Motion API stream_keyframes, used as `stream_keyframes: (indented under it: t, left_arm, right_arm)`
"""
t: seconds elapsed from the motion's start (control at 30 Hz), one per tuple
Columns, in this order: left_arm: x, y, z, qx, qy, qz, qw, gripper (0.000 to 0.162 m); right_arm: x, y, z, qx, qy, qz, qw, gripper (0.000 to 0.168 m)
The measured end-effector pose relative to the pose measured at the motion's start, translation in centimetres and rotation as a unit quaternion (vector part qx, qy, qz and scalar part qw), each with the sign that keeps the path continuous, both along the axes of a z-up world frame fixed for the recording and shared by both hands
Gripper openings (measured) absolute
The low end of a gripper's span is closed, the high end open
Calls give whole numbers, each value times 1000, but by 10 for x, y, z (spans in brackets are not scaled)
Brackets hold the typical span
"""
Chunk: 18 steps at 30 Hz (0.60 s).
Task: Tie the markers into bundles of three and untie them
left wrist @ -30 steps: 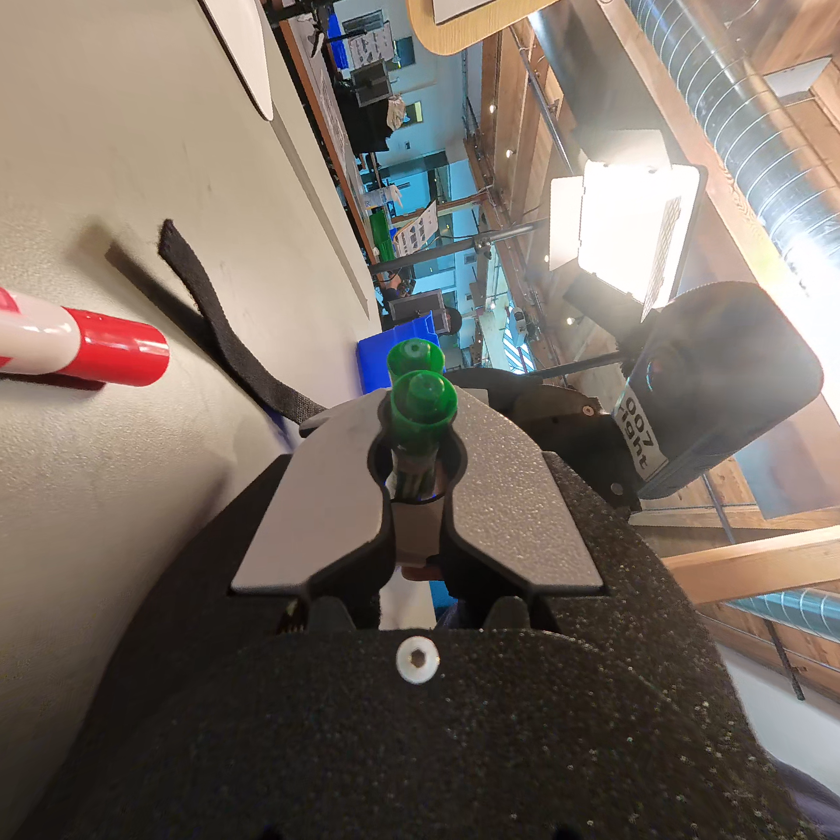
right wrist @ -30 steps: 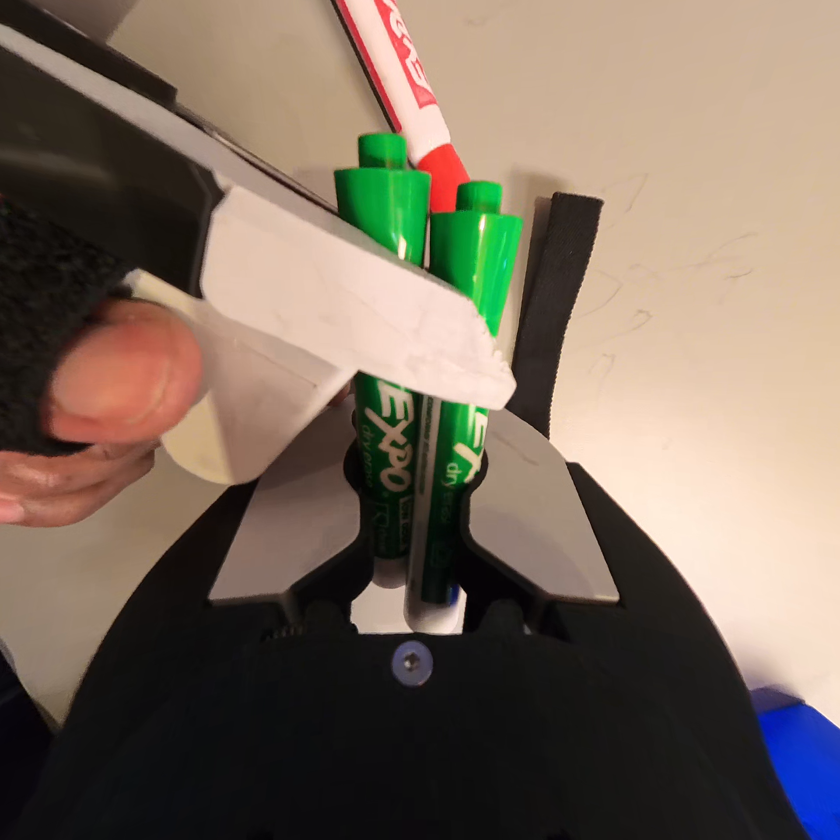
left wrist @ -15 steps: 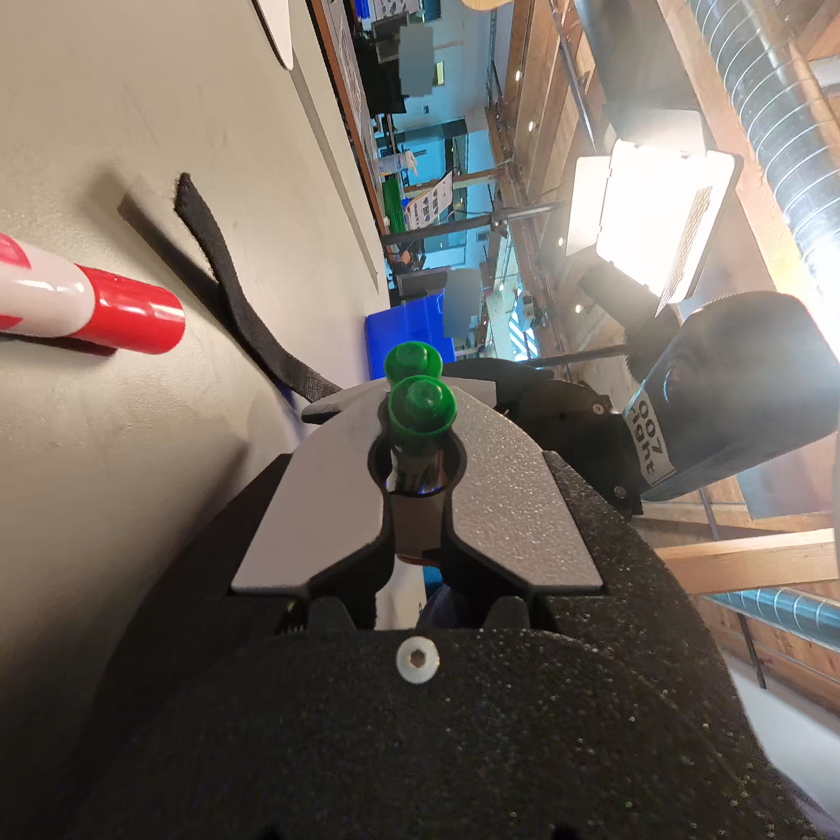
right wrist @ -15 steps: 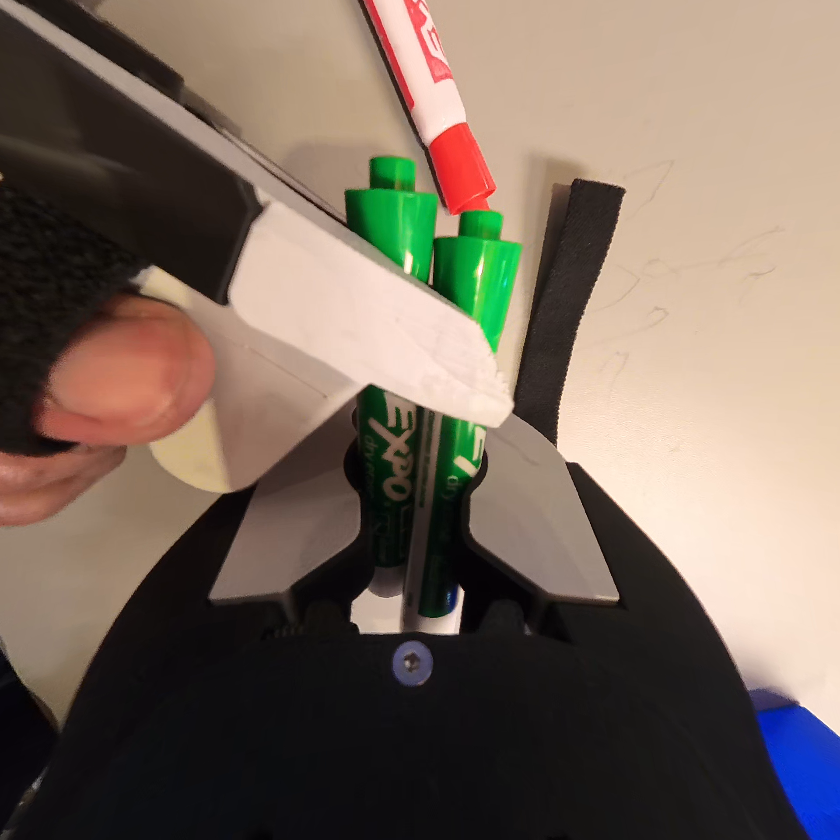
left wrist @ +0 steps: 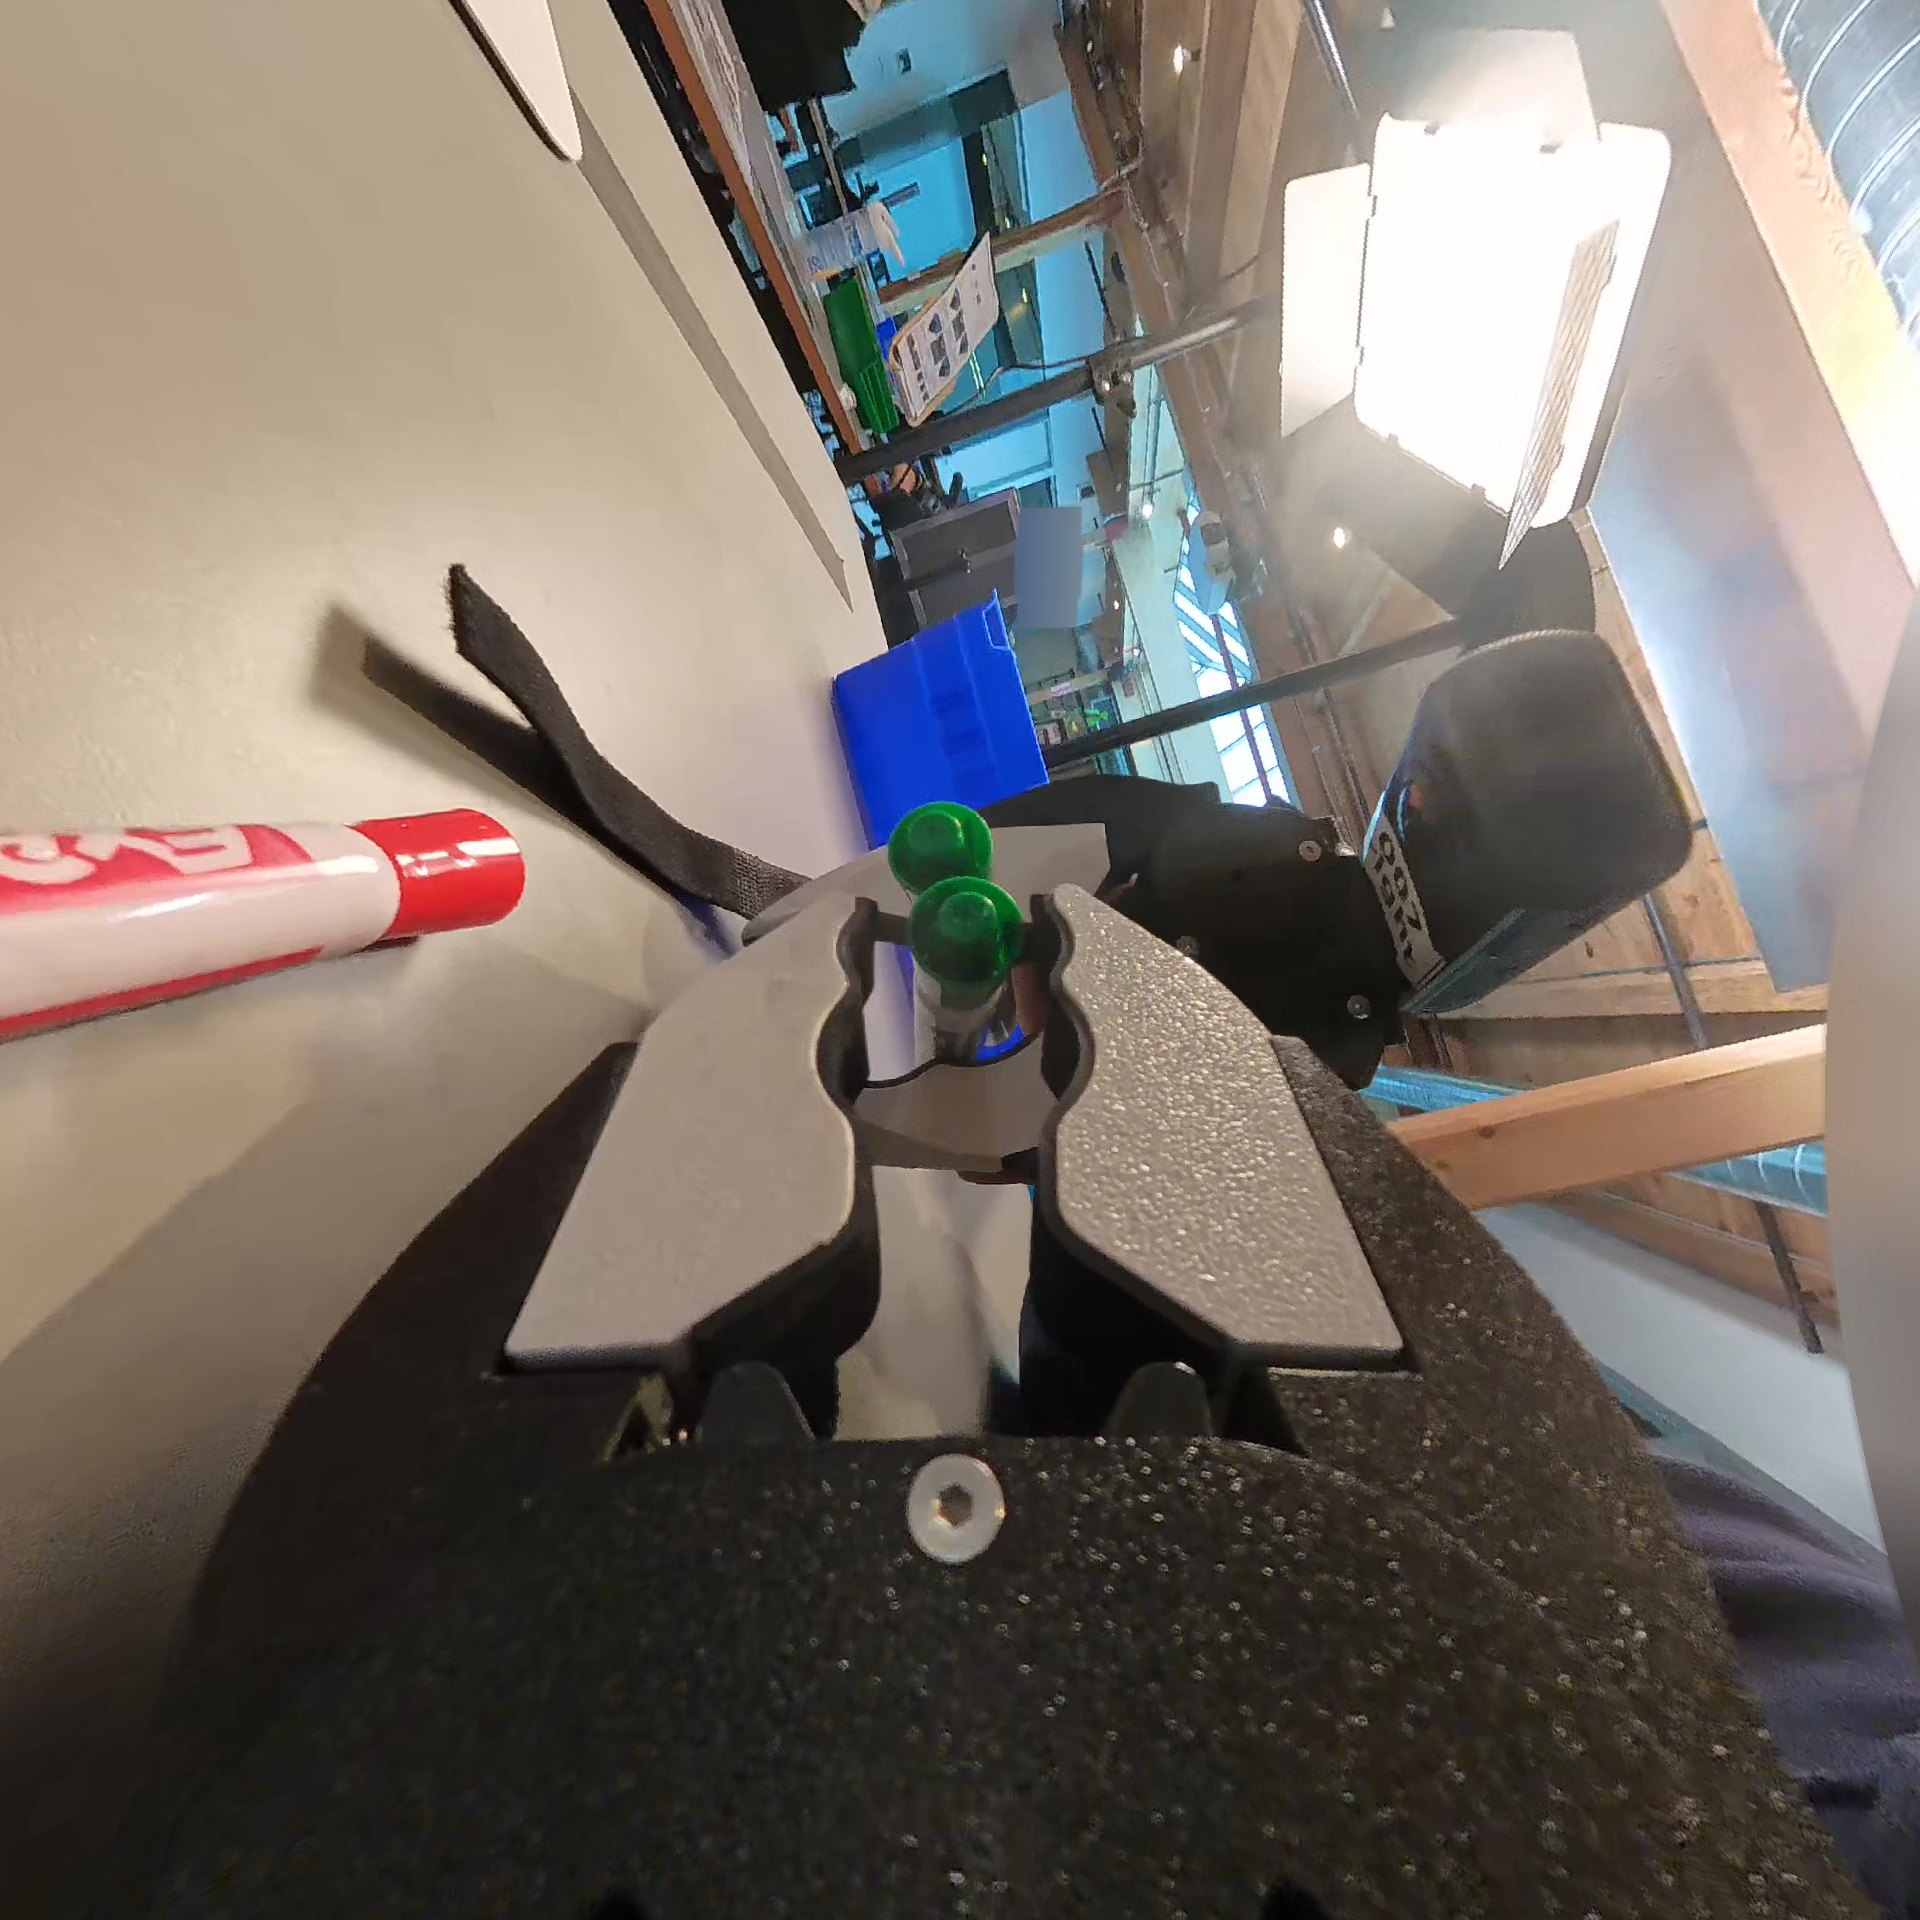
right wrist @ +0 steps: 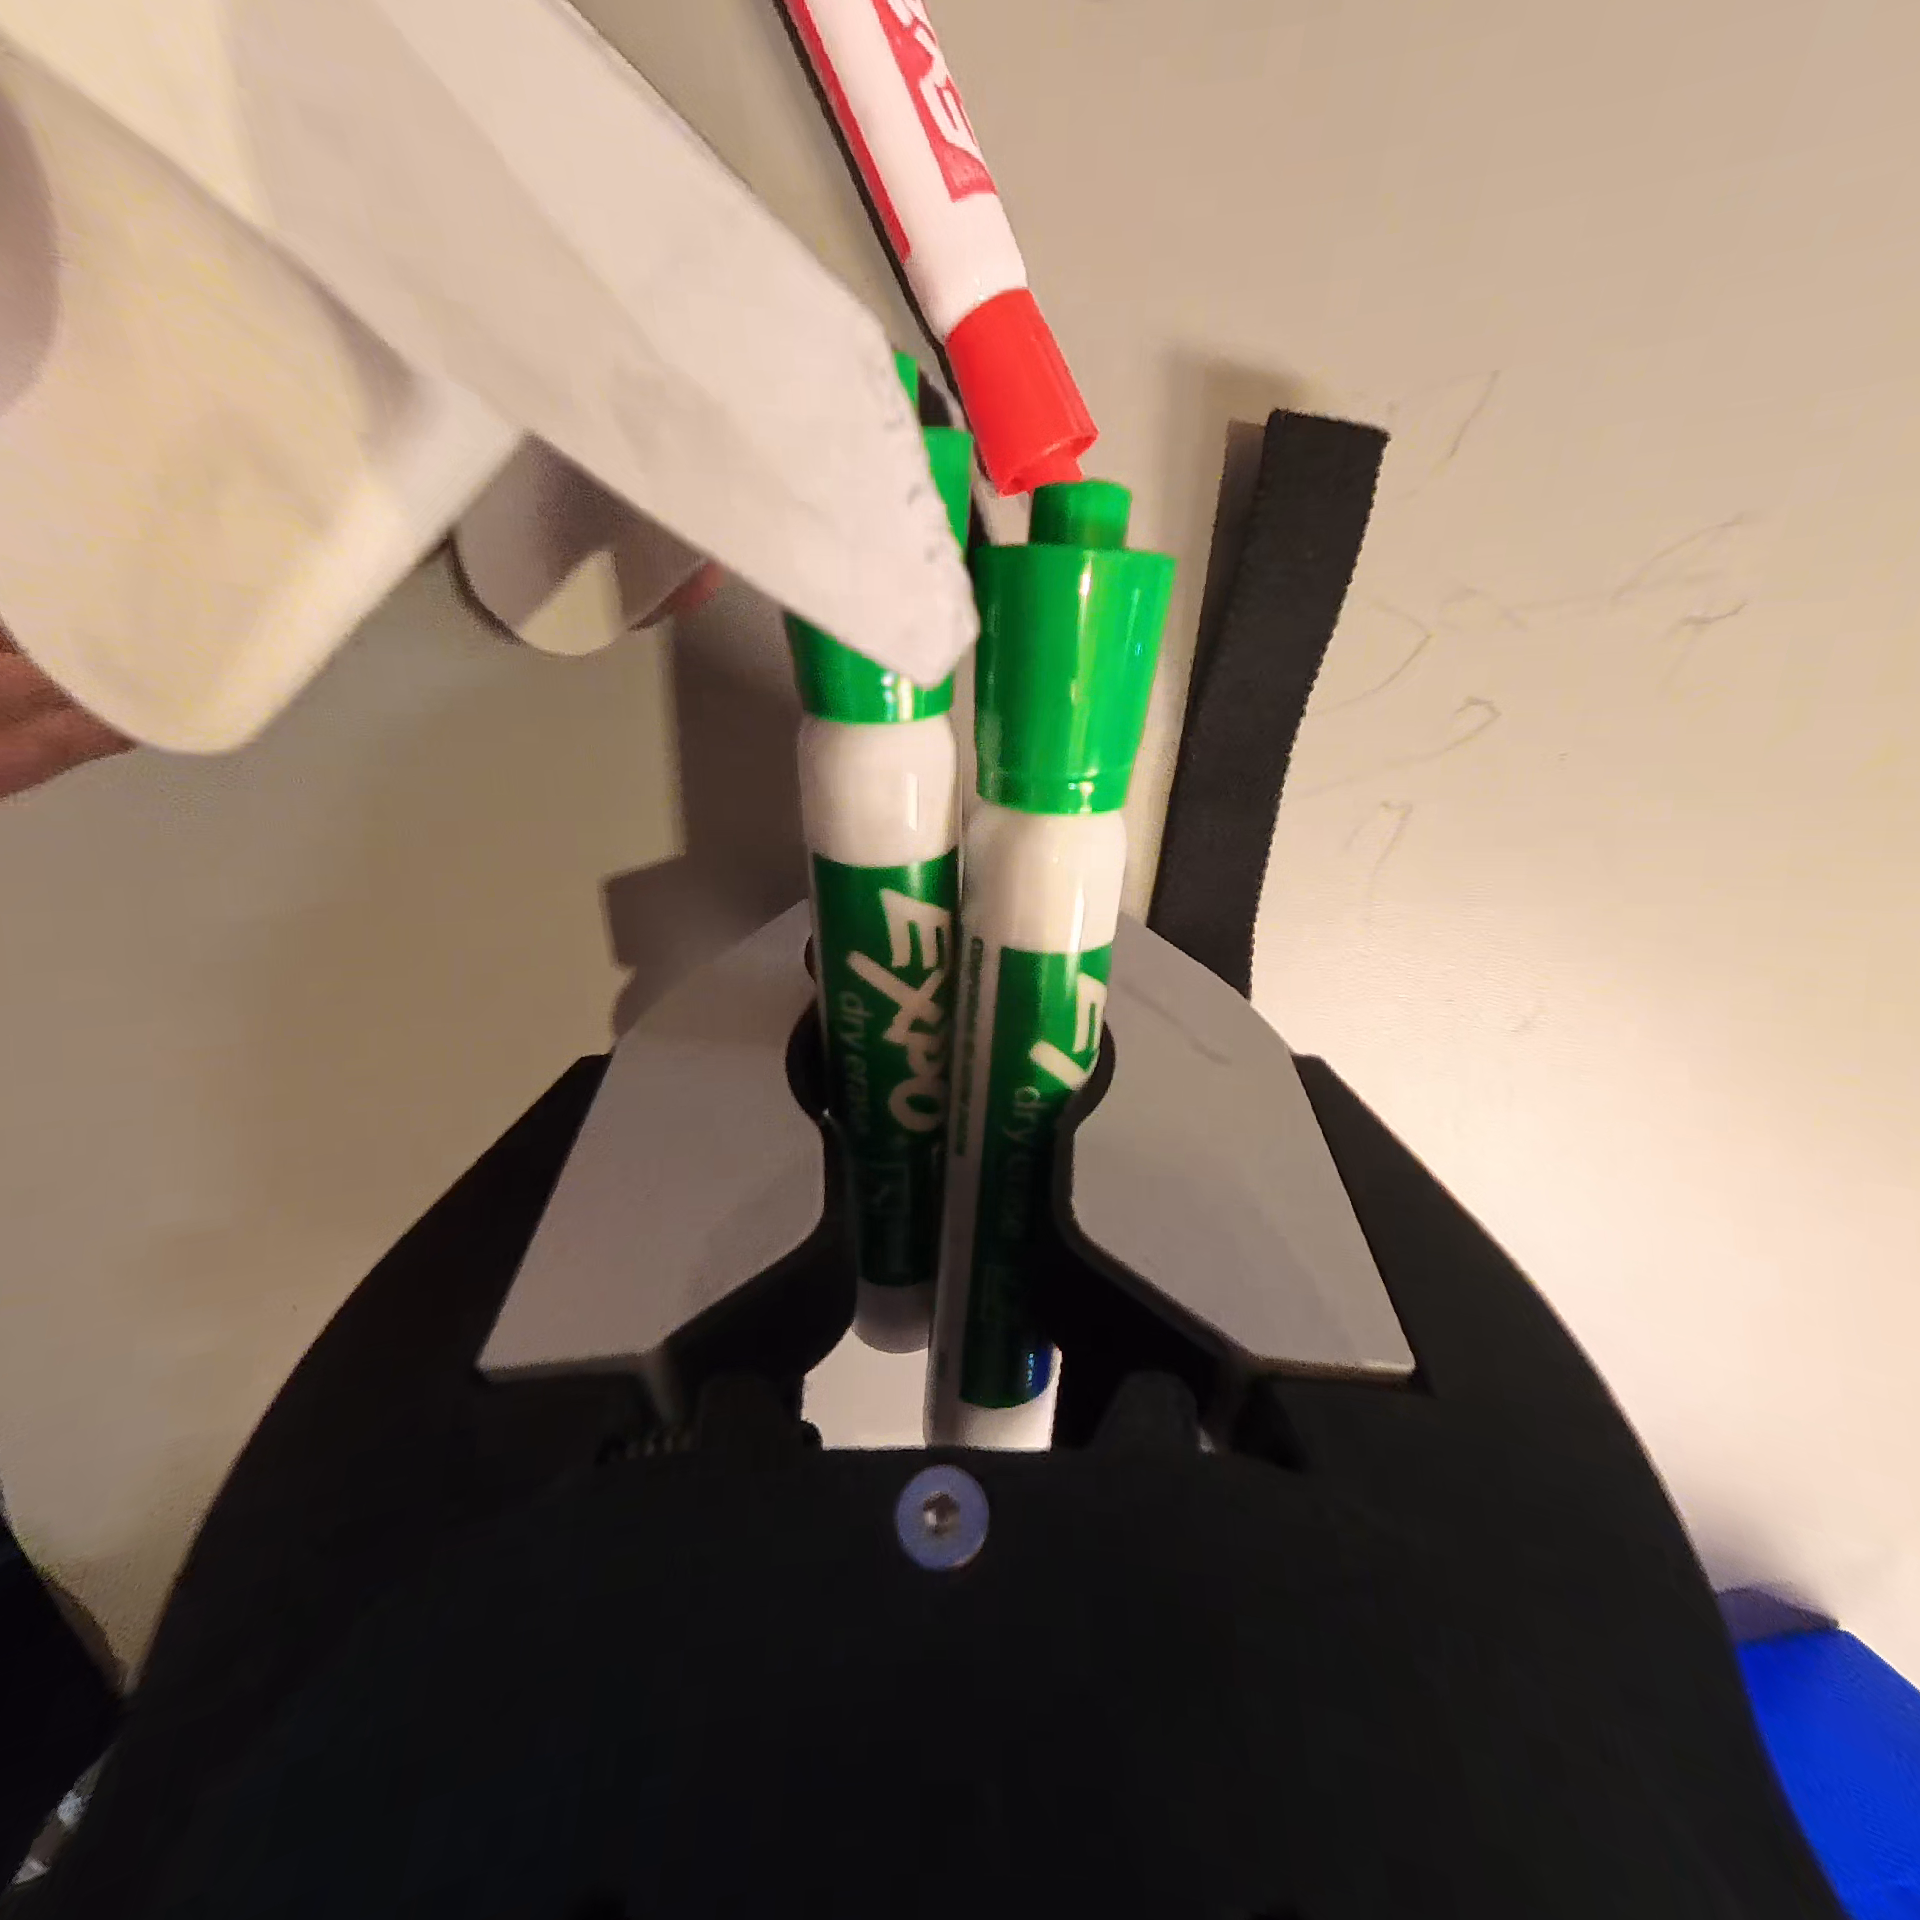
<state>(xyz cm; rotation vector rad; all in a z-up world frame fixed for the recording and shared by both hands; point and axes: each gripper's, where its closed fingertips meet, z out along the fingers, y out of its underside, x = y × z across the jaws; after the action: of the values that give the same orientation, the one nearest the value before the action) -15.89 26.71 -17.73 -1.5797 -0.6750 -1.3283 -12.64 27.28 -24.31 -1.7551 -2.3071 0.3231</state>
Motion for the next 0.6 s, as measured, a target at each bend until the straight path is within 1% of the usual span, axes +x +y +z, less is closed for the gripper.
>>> stream_keyframes:
  t: [0.1, 0.3, 0.47, 0.6]
  left_arm:
    - [5, 1, 2, 6, -18, -20, 1000, 20]
    - [5, 1, -5, -17, -101, -27, 994, 20]
    - [6, 0, -7, -28, -132, -21, 991, 20]
    - [7, 0, -5, -37, -134, -21, 990, 21]
  right_arm:
    - [-1, -4, 3, -2, 5, 7, 1000, 41]
    - [0, -4, 5, 3, 5, 16, 1000, 39]
    - [2, -5, 3, 1, 0, 20, 1000, 39]
    - [3, -6, 2, -2, -3, 26, 1000, 38]
